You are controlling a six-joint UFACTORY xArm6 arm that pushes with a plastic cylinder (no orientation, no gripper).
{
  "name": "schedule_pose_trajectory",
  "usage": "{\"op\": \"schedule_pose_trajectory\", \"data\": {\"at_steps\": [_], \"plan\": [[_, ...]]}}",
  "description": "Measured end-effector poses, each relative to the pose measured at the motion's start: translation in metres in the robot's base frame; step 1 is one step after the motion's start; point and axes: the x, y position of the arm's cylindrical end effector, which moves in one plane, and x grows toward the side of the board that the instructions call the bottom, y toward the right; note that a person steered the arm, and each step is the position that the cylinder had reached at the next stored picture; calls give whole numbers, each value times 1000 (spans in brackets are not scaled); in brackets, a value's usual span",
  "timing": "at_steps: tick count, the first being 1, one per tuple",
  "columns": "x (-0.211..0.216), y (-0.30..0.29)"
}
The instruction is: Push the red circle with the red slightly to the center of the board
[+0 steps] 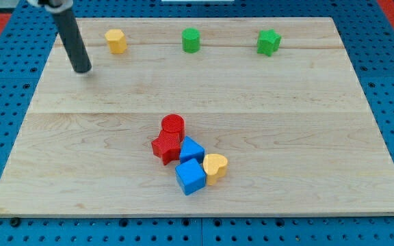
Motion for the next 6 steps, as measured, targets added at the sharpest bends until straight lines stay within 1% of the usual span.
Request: {"op": "schedule_pose_trajectory", "data": {"at_steps": [3,4,5,6], "plan": [[140,94],[177,142],[184,161],[184,161]]}}
